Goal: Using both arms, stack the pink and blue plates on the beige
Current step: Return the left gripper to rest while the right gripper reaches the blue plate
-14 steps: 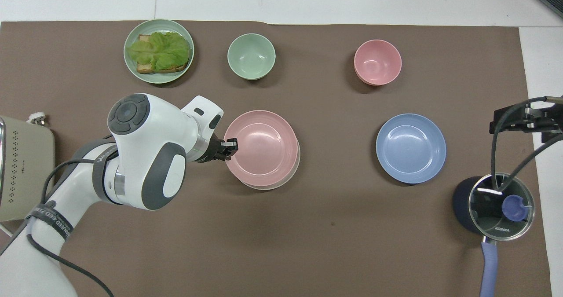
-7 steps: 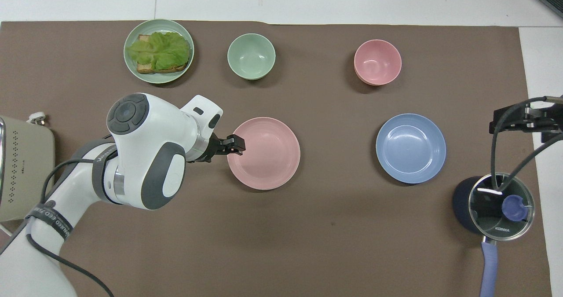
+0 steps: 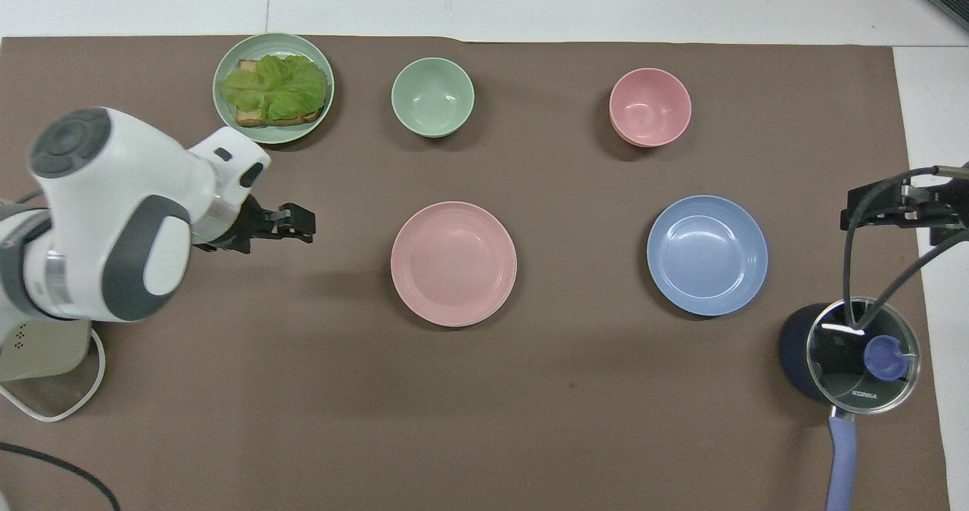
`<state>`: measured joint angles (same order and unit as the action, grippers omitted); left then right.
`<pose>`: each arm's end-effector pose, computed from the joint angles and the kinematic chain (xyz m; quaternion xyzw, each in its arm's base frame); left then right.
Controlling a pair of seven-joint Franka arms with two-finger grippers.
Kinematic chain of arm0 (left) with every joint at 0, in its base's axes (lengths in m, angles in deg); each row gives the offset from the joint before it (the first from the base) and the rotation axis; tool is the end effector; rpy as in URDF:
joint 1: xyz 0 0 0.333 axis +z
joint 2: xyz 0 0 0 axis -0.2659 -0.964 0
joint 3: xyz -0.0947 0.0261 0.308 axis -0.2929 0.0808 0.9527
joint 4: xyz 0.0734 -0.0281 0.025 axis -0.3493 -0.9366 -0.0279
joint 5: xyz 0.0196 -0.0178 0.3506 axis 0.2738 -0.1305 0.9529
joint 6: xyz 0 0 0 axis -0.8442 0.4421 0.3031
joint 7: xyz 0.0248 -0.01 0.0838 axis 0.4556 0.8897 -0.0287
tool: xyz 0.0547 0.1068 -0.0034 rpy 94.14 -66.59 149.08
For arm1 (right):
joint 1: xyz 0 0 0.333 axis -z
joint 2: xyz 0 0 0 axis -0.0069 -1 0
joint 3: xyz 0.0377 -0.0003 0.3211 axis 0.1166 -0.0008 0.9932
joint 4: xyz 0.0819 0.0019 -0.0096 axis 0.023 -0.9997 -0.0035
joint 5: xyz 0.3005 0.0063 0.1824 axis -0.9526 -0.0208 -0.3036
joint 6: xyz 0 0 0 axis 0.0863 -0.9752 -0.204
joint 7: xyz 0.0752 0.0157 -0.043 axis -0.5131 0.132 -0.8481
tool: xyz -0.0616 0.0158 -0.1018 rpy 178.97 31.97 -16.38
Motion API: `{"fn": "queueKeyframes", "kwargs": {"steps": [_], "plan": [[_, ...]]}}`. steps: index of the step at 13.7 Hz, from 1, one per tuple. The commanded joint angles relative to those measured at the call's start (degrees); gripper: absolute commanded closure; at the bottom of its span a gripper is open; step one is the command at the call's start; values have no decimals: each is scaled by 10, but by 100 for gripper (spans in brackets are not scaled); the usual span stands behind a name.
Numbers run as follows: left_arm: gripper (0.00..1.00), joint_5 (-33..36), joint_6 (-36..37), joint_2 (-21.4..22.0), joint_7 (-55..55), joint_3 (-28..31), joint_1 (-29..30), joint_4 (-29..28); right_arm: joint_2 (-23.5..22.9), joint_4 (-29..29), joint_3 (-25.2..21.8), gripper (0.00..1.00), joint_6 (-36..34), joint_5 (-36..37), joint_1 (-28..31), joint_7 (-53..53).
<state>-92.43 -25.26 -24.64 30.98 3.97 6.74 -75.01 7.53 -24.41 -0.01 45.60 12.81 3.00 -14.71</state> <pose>0.5345 -0.1064 0.4379 0.9959 0.0372 -0.0391 0.0724 0.5027 -0.0161 0.6223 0.9950 -0.0984 -0.0138 0.0069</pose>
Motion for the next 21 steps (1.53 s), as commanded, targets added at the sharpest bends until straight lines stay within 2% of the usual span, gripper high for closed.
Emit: {"fn": "queueKeyframes", "kwargs": {"steps": [1,5,8,12,14,18,21], "plan": [[0,18,26,34,78,-4,78,7,1,0,6,0,-2,3,6,-14],[0,93,63,40,119,-5,117,52,1,-2,5,0,-1,2,6,-13],[0,94,104,47,150,-4,134,97,2,-8,4,0,22,3,6,-13],[0,94,155,84,141,-8,125,140,4,-15,4,0,44,3,7,-12],[0,93,181,109,140,-11,125,142,4,-29,4,0,72,3,6,-14],[0,91,181,113,109,-15,124,140,-7,-75,3,0,142,3,7,-41],[0,91,181,113,114,-15,124,141,-7,-154,2,0,211,3,10,-52]]}}
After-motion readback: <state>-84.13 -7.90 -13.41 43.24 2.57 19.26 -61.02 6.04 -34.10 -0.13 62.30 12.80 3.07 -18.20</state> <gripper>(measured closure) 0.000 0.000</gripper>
